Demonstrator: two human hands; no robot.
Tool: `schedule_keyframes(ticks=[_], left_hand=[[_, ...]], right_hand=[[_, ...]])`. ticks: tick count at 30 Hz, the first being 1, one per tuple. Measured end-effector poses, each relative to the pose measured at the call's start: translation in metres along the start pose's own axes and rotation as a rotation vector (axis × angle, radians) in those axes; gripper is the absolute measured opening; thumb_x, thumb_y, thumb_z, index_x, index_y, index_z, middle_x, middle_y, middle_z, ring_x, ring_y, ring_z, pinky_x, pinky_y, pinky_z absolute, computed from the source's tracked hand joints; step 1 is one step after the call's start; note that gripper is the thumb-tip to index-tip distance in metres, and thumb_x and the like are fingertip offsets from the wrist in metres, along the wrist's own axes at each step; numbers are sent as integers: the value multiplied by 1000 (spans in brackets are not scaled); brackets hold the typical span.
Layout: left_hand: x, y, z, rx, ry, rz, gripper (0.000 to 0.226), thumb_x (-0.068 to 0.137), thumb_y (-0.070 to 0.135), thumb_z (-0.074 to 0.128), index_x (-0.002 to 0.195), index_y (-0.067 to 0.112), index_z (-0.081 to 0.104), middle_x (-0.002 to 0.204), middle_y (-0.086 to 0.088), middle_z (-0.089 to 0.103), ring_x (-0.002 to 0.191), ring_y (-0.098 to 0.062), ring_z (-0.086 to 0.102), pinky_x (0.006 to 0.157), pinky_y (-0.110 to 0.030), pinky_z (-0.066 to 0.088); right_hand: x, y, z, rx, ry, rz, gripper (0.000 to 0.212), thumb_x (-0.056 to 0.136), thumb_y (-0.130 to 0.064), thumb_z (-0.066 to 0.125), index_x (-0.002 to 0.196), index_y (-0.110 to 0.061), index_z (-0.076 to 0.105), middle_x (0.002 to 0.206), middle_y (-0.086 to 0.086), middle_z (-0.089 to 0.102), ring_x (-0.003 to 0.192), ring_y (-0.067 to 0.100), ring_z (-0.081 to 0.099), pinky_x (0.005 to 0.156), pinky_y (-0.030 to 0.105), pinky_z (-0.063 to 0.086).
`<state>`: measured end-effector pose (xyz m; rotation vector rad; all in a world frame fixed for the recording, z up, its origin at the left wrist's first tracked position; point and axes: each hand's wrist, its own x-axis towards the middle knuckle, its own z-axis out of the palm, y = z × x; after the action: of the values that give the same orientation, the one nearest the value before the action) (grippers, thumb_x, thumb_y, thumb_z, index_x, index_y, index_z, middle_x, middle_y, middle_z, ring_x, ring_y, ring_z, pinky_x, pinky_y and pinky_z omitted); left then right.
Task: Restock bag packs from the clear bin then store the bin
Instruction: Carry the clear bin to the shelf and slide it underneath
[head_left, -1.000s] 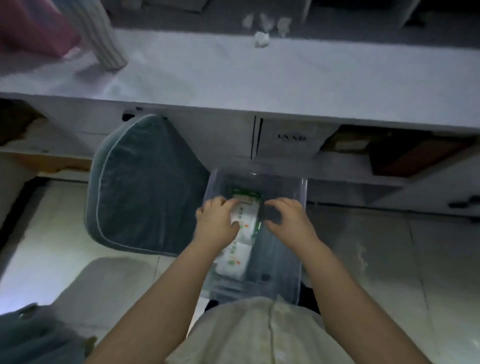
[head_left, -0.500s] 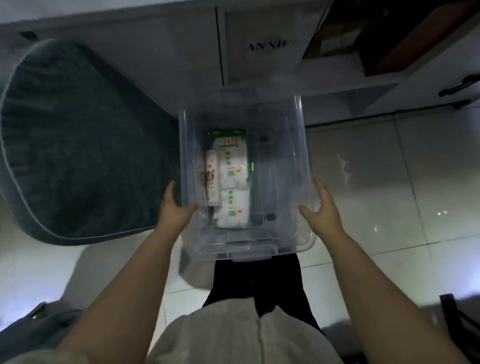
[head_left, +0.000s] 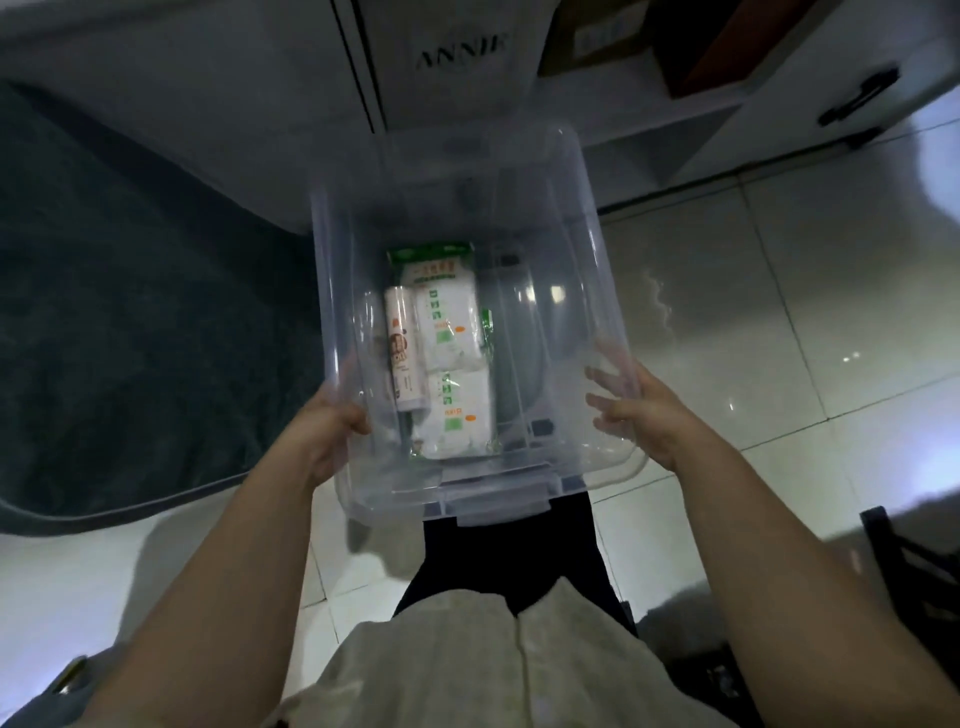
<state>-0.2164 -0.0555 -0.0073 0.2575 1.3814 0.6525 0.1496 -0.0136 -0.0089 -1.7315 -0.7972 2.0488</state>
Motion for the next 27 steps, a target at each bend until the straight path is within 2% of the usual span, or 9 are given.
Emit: schedule_keyframes(ticks=[1, 4, 8, 12, 17, 20, 24, 27], left_hand=[[-8, 8, 9, 1, -22, -2, 92, 66, -26, 31, 133, 35, 48, 133, -21, 53, 116, -41, 55, 91, -62, 47], [-29, 35, 47, 51, -120, 49, 92, 66, -22, 34, 129, 42, 52, 126, -18, 59, 108, -37, 60, 77, -51, 55], [-53, 80, 115, 173, -276, 129, 93, 54, -10, 49, 130, 45, 50, 129, -20, 56, 113, -40, 56, 87, -54, 51], [-68, 115, 200, 315, -539, 222, 91, 58, -10, 56, 132, 42, 49, 130, -15, 59, 117, -36, 58, 90, -53, 50], [-92, 121, 329, 366, -548, 362, 90, 50, -5, 61, 126, 43, 51, 122, -7, 61, 113, -32, 60, 74, -40, 57], [-115, 114, 414, 343, -674, 455, 90, 52, -4, 60, 127, 45, 51, 124, -7, 57, 107, -31, 63, 75, -44, 57], [-138, 92, 511, 327, -842, 524, 95, 54, -3, 60, 136, 43, 43, 134, -8, 51, 118, -38, 55, 89, -57, 50], [-146, 78, 580, 283, -880, 578, 96, 51, -5, 56, 137, 38, 45, 134, -11, 51, 118, -41, 54, 85, -56, 51]], right_hand=[[-17, -2, -5, 43, 25, -34, 83, 82, 20, 47, 138, -40, 40, 136, -5, 48, 121, 19, 53, 83, 31, 49], [-74, -4, -22, 229, 148, -185, 78, 83, 18, 51, 140, -34, 39, 144, -6, 44, 128, 19, 46, 86, 26, 47], [-146, -9, -58, 379, 292, -341, 80, 83, 19, 49, 134, -43, 47, 142, -9, 48, 126, 16, 51, 91, 28, 46], [-207, -19, -116, 527, 400, -474, 77, 81, 17, 50, 132, -41, 51, 134, -6, 57, 125, 22, 52, 106, 37, 37], [-269, -19, -197, 665, 527, -612, 76, 81, 19, 45, 135, -34, 49, 137, 2, 55, 127, 31, 49, 109, 43, 31], [-312, -16, -257, 707, 588, -709, 75, 81, 20, 42, 131, -35, 52, 137, 4, 53, 127, 33, 48, 110, 45, 31], [-372, -20, -342, 711, 654, -823, 74, 82, 19, 40, 107, -46, 67, 136, 5, 53, 120, 32, 52, 100, 44, 38], [-411, -27, -403, 668, 709, -876, 67, 81, 12, 50, 117, -43, 62, 134, 2, 57, 118, 30, 55, 101, 48, 39]])
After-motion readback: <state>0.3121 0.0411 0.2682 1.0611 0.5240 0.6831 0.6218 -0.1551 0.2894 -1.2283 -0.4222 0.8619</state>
